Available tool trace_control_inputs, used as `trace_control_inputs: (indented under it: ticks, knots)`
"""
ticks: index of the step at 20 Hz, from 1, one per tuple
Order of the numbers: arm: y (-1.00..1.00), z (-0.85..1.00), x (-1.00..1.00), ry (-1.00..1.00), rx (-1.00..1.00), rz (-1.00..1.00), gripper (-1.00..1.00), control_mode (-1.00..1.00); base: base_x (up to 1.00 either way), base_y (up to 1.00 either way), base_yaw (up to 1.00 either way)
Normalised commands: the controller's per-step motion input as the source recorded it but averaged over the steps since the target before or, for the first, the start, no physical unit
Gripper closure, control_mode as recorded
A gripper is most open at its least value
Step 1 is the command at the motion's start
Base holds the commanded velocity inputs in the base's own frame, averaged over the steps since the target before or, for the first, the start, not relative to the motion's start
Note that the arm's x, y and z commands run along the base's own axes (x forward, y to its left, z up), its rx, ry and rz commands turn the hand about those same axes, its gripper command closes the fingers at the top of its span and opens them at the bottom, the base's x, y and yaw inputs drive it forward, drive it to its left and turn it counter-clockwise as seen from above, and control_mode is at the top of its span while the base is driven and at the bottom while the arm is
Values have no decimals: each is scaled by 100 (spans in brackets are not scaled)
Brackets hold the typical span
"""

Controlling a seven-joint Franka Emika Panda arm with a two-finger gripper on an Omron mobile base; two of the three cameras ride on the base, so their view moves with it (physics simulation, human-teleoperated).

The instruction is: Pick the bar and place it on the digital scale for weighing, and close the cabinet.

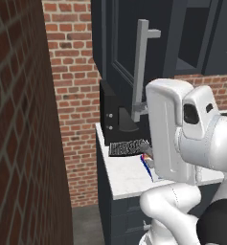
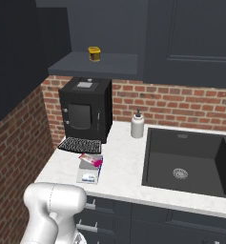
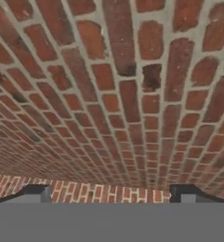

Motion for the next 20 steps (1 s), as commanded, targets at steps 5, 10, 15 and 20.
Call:
trace_control_inputs:
  ticks: [5,10,15,20]
  knots:
    - [1,0,28,-2,-9,-16,-100,-100,0,0,0]
    - [0,0,34,0,0,-8,-100,-100,0,0,0]
    - [4,0,43,0,-5,-6,-100,-100,0,0,0]
    - [0,-12,39,0,-5,-6,-100,-100,0,0,0]
